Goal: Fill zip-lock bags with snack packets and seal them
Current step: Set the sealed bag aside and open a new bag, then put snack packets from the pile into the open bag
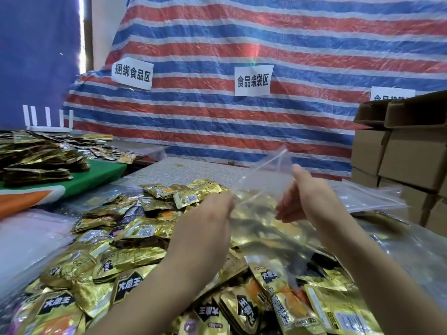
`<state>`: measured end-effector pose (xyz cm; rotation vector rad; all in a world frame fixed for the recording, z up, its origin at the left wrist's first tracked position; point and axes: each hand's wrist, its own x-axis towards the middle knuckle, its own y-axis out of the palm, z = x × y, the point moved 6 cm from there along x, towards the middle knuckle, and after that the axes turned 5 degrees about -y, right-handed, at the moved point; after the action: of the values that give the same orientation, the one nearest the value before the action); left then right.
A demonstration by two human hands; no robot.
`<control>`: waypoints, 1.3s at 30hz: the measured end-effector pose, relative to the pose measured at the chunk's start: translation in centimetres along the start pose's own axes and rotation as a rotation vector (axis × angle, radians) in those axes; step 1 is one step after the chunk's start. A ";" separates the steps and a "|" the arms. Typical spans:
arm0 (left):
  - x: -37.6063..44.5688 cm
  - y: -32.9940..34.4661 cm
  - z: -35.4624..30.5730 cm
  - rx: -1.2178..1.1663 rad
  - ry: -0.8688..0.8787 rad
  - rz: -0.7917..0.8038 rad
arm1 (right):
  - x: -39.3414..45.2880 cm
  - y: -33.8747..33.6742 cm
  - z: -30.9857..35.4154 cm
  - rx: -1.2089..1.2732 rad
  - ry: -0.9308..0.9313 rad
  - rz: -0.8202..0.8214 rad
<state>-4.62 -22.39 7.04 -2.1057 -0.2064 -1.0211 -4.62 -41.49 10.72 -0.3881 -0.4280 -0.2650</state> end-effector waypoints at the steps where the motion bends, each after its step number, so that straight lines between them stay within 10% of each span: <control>1: 0.4 -0.2 0.8 0.001 -0.044 -0.045 | 0.1 -0.1 -0.2 -0.037 0.016 0.031; 8: 1.5 -1.6 4.1 -0.152 -0.127 -0.273 | -1.1 0.7 -5.6 -0.944 0.169 0.647; 12: 1.8 -2.9 5.5 -0.300 -0.174 -0.393 | -3.0 1.6 -7.7 -1.063 0.280 0.961; 20: 2.0 -3.8 7.8 -0.485 -0.336 -0.491 | -3.6 2.7 -8.1 -1.036 0.303 1.078; 29: 1.9 -3.3 8.7 -0.779 -0.506 -0.483 | -2.2 1.8 -8.9 -0.863 0.353 0.802; 39: 2.6 -1.8 7.8 -1.111 -0.542 -0.209 | 1.9 -4.1 -6.1 -0.454 0.236 -0.059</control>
<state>1.01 -16.13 7.01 -3.4254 -0.1279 -0.6933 -2.18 -48.00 7.66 -0.7804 -0.1428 -0.4625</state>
